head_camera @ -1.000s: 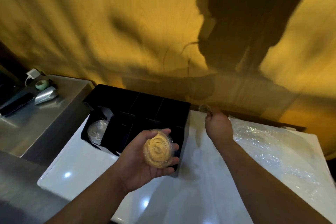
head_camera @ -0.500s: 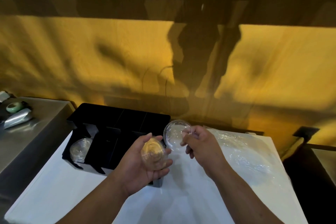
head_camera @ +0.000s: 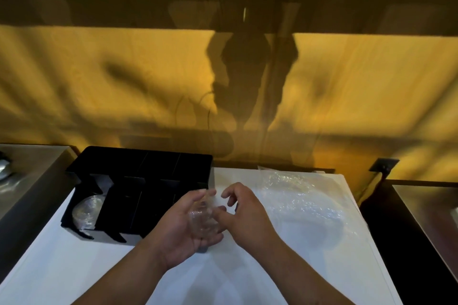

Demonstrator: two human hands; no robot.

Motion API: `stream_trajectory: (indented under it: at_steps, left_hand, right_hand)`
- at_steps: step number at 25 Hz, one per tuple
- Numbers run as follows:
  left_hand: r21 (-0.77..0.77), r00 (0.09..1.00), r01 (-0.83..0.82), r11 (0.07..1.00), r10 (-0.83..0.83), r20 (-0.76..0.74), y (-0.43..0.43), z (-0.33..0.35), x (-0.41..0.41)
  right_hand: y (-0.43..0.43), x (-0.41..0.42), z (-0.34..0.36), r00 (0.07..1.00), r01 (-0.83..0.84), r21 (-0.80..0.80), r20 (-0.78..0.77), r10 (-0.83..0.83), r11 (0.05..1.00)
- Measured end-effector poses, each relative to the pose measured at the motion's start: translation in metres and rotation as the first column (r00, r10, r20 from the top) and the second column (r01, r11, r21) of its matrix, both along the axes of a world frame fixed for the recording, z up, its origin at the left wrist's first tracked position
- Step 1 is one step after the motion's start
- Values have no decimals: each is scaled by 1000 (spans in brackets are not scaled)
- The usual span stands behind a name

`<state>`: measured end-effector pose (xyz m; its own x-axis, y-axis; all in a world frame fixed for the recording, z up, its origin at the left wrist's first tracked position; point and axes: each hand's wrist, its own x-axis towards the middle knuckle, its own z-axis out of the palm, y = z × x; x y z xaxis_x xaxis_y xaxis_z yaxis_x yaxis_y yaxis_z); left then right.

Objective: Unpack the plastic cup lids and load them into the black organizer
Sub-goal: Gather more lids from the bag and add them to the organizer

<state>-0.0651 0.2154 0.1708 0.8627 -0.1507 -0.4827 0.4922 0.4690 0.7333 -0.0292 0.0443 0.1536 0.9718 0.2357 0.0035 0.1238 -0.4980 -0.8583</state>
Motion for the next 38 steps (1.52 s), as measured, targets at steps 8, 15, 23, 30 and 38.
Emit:
stream_trajectory:
  at_steps: [8, 15, 23, 30, 38]
  left_hand:
    - [1, 993, -99, 995, 99, -70, -2, -4, 2]
    - [-32, 994, -89, 996, 87, -59, -5, -2, 4]
    - [-25, 997, -66, 998, 65, -42, -2, -10, -3]
    - [-20, 998, -46, 999, 45, -50, 7, -17, -11]
    - [-47, 997, -59, 997, 56, -46, 15, -18, -17]
  right_hand:
    - [-61, -7, -86, 998, 50, -346, 42, -38, 937]
    - [-103, 5, -142, 992, 111, -579, 111, -57, 808]
    - [-110, 23, -170, 974, 226, -551, 150, -171, 803]
    - [-88, 32, -180, 940, 337, -535, 149, -306, 775]
    - [-87, 45, -192, 948, 309, -627, 138, -288, 715]
